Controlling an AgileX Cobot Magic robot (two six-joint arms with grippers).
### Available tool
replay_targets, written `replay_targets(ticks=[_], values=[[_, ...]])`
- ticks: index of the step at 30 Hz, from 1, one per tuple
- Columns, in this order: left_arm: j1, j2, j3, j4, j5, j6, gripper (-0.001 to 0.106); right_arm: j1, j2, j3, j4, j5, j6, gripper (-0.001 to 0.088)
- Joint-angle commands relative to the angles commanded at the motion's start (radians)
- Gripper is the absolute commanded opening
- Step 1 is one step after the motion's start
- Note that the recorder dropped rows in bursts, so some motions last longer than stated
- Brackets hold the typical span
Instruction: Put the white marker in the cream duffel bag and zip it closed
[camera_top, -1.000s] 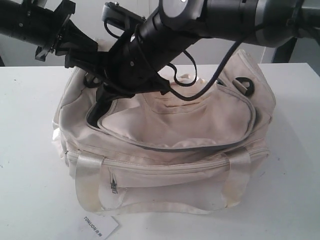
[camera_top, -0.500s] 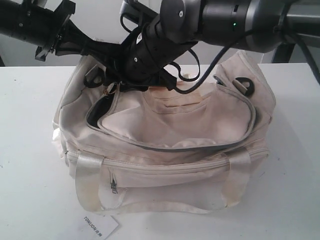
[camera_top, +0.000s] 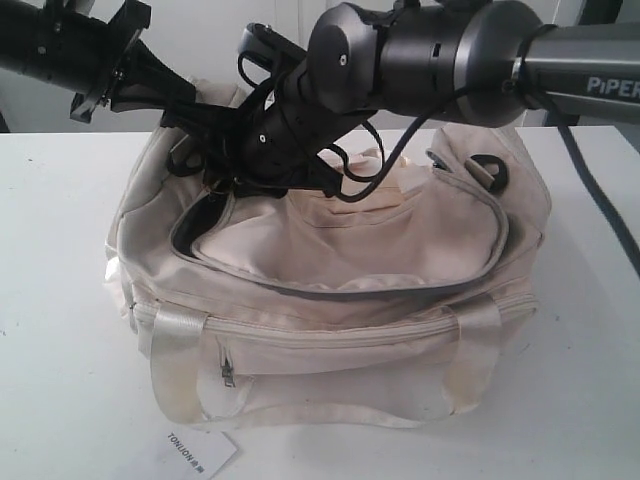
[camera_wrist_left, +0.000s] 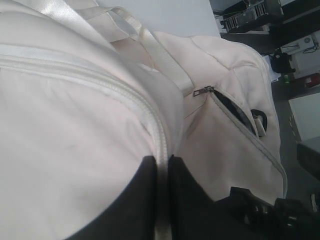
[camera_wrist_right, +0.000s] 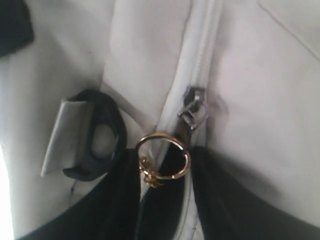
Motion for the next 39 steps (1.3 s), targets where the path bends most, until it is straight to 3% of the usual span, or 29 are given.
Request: replay_targets(ticks=[5, 14, 24, 39], values=[[0.0, 0.0, 0.0, 0.0, 0.0, 0.002, 0.0, 0.0, 0.001, 0.0, 0.002, -0.006, 0.0, 0.0251], [0.0, 0.0, 0.0, 0.0, 0.0, 0.002, 0.0, 0.0, 0.001, 0.0, 0.002, -0.013, 0.0, 0.0], [0.0, 0.0, 0.0, 0.006, 0.0, 0.002, 0.0, 0.0, -0.047, 0.0, 0.0, -0.007, -0.002, 0.0], [0.0, 0.0, 0.0, 0.016, -0.004, 0.002, 0.0, 0.0, -0.114, 0.0, -0.023, 0.184, -0.102, 0.0]])
